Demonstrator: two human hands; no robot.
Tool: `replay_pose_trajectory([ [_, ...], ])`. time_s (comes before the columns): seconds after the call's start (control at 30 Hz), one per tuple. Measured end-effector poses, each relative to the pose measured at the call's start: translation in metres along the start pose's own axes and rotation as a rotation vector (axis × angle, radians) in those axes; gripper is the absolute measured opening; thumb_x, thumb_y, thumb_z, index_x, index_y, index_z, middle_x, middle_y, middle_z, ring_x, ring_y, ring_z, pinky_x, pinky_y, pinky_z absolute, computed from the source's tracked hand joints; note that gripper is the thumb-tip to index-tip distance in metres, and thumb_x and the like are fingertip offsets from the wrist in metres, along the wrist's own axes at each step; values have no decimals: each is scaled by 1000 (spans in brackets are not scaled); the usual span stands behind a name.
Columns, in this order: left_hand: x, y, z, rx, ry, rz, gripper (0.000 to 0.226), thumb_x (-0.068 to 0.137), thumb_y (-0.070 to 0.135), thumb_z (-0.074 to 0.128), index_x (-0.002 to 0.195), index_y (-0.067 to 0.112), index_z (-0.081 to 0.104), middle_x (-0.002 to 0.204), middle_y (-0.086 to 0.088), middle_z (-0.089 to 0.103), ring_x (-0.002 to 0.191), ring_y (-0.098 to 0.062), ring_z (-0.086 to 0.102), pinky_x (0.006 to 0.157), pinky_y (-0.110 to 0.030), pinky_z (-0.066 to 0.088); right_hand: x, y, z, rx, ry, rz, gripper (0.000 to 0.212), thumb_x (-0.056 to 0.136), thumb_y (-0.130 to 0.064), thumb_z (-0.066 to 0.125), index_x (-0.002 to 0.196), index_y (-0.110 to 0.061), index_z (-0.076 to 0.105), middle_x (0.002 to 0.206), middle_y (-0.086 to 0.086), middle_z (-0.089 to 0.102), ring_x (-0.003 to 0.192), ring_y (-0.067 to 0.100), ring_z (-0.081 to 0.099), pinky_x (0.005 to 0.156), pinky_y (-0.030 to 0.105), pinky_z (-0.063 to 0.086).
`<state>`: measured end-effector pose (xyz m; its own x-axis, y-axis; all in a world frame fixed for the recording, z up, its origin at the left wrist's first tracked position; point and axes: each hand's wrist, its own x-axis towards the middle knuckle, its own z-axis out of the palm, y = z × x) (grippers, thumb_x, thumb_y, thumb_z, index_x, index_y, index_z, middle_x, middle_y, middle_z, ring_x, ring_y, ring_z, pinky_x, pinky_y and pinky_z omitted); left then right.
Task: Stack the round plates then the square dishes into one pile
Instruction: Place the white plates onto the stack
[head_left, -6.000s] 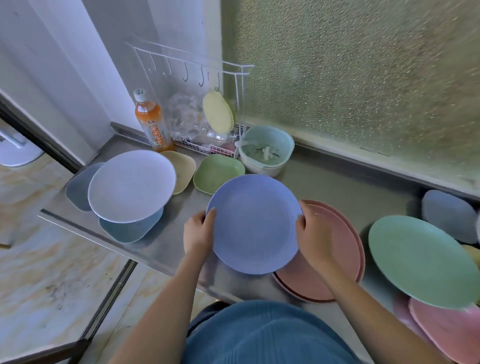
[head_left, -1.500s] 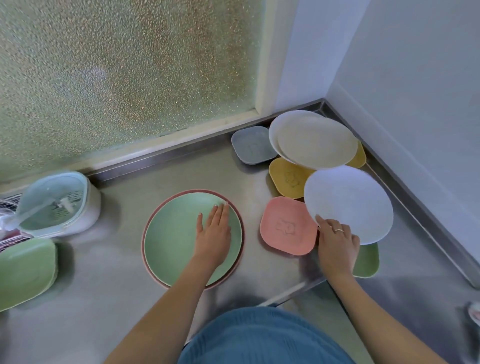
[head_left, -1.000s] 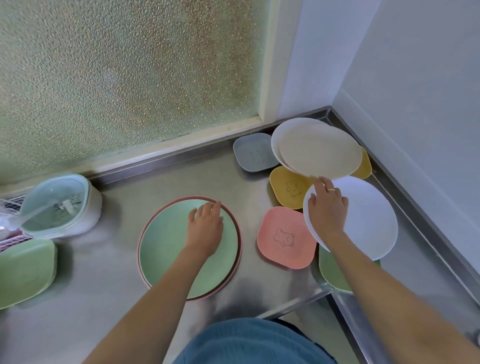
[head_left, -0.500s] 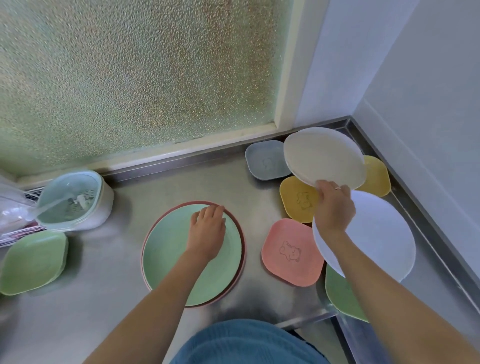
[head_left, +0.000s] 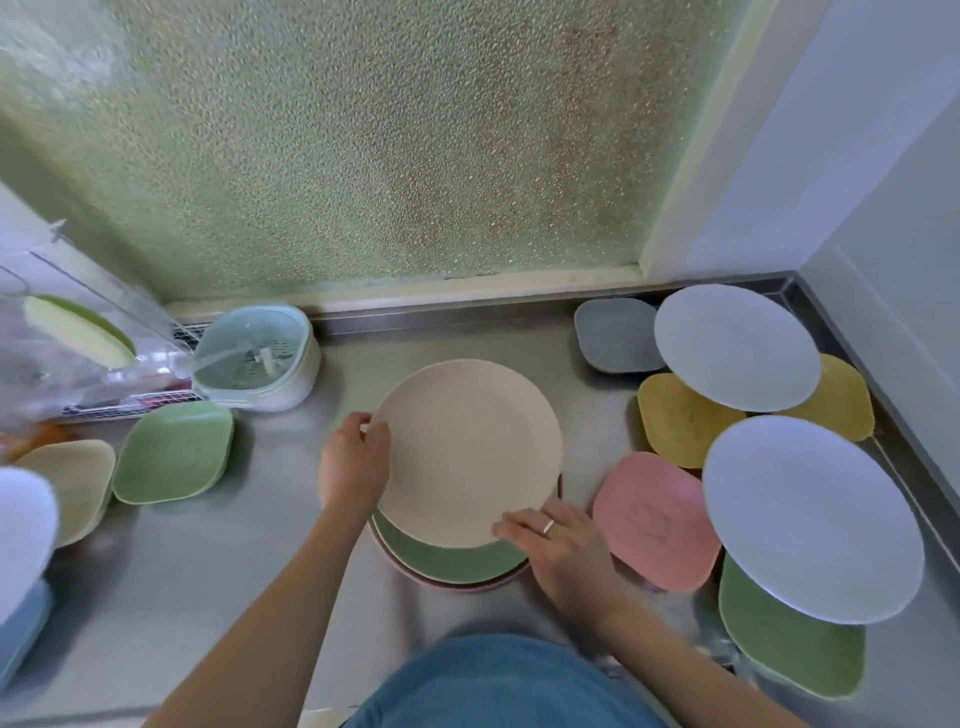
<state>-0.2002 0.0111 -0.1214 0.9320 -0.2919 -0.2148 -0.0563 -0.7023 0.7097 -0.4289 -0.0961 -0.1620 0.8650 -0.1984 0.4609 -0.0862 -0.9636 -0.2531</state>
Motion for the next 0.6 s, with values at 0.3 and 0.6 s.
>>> replay_pose_trajectory([
  [0.3,-14,-44,-3,333,-183,110,26,92,16,42,114,12,55,105,-16,55,98,-37,57,80,-40,46,-11,10,-8,43,-286,-30,18,85,-30,54,90,-22,70,91,-7,70,79,14,57,64,32,52],
  [0.6,-22,-53,4,457,-175,208,52,94,20,40,144,20,27,141,-6,36,128,-30,34,104,-42,32,44,10,14,168,-267,789,55,97,-23,39,147,-12,18,154,9,25,139,27,27,112,38,23],
])
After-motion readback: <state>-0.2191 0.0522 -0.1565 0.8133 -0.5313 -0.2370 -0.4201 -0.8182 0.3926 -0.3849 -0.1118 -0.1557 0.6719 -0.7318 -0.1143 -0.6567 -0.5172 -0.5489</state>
